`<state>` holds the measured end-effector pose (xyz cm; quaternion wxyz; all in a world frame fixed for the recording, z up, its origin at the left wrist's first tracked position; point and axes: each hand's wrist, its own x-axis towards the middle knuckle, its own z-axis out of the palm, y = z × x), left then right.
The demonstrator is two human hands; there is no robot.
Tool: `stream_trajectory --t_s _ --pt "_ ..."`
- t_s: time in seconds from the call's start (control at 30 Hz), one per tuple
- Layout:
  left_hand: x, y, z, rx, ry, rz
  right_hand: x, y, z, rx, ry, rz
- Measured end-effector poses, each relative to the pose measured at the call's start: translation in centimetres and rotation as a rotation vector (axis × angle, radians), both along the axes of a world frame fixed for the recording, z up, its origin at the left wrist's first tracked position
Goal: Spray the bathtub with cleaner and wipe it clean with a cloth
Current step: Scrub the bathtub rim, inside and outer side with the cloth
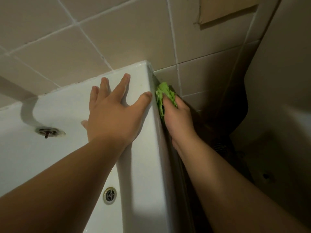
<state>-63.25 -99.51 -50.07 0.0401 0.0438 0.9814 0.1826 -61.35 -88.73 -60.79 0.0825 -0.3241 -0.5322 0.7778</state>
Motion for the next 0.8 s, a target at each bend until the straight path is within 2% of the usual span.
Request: stream_trajectory --t_s 0.2,0.43,0.6,0.8 --pt "-0.5 0.0 -0.1 -0.023 -0.001 0.017 -0.7 -0.1 1.7 0.022 0.09 -0.014" --pt "-0.7 -0.2 -0.2 0.04 0.002 0.043 0.0 -0.4 2.0 0.071 -0.019 -0.035" --pt "-1.0 -0.4 -0.2 0.069 0.02 0.071 0.6 -0.6 3.1 0.112 0.027 -0.051" --pt "-1.3 -0.7 -0.4 0.165 0.068 0.131 -2.0 0.0 4.5 0.423 0.042 0.037"
